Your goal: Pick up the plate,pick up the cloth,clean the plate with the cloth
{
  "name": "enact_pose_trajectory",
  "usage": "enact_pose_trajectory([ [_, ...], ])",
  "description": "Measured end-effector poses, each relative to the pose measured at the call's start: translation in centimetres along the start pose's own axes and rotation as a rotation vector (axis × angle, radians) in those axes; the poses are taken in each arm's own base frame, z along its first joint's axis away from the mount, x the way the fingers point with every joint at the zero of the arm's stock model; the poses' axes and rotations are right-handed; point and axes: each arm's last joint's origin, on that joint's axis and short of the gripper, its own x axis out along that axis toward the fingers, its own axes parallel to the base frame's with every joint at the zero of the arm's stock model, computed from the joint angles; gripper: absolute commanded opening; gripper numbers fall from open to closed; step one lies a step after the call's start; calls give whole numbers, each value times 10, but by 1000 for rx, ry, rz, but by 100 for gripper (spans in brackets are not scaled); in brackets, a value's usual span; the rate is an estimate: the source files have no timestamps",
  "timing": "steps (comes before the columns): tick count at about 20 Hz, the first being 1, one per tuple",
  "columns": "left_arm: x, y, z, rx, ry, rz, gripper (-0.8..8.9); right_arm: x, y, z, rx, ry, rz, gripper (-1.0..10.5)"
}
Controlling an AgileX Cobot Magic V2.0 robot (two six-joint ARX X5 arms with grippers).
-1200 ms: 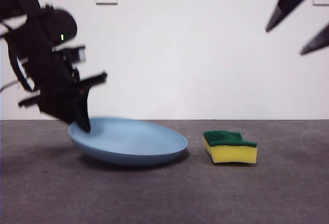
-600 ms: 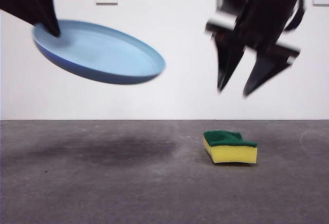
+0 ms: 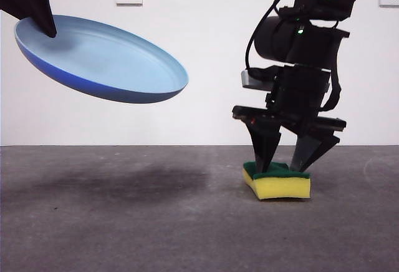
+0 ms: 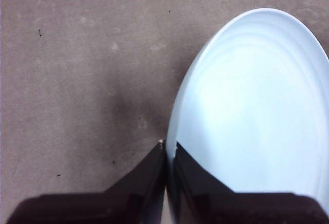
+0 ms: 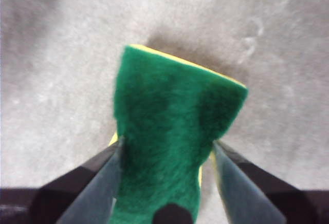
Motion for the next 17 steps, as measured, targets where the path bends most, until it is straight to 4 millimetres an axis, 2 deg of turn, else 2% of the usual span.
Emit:
enact_pose_trajectory([
  [3,0,0,1,0,-8,-1,-7,7,2,1,-2,13,1,-25],
  [7,0,0,1,0,-11,0,-7,6,8,0,-16,13,8,-13],
  [9,4,0,3,0,-16,3,-7,-3,9,-1,-19,10,7,-13],
  [11,15,0,6,0,-21,3,-7,-30,12,-1,-28,-48,13,-13],
  [15,45,-8,4,2,45,-12,-7,-118,25,-6,-66,-312,54,-13],
  [17,58,-18,4,8,55,-40,-7,-146,33,-13,-88,-402,80,-13],
])
